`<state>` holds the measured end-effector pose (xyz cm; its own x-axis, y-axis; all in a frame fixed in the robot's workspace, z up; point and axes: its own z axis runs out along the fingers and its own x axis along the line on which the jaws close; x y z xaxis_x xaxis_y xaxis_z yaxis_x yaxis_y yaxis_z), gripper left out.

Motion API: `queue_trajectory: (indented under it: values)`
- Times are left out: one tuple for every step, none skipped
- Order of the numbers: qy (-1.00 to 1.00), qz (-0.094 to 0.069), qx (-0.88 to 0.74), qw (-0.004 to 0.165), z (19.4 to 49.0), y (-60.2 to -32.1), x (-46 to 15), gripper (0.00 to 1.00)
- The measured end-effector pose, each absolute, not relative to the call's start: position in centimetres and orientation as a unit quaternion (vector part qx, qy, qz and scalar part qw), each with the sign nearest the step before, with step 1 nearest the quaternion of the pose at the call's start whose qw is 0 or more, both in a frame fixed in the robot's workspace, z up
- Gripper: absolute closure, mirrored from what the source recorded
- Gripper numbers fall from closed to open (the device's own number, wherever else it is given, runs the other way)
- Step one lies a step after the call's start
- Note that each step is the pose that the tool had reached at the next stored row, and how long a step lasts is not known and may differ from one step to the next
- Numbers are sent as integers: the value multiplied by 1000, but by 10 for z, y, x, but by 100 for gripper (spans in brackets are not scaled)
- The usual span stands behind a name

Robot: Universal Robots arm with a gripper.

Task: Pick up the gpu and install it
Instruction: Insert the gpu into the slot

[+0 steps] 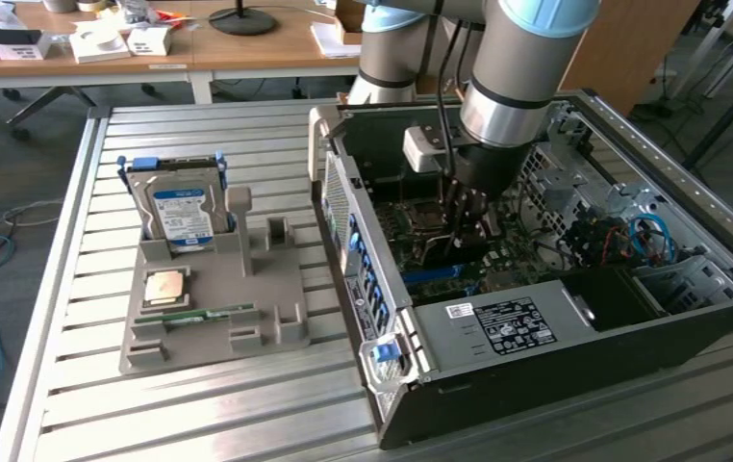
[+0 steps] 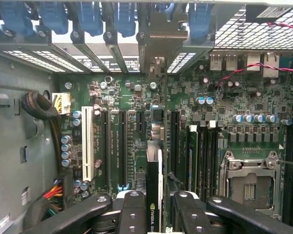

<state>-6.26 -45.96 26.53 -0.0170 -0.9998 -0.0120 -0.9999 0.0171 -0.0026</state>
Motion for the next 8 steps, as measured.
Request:
queue_trajectory:
  values:
    - [713, 3, -701, 5, 265, -460, -63, 73]
    - [713, 3, -701, 6, 265, -460, -63, 73]
    - [713, 3, -701, 6, 265, -460, -63, 73]
    - [713, 2, -701, 6, 265, -460, -63, 73]
    - [713, 2, -701, 6, 265, -460, -63, 73]
    - [713, 2, -701, 6, 265, -460, -63, 73]
    - [713, 2, -701, 6, 265, -460, -64, 73]
    - [713, 2, -701, 7, 265, -460, -64, 73]
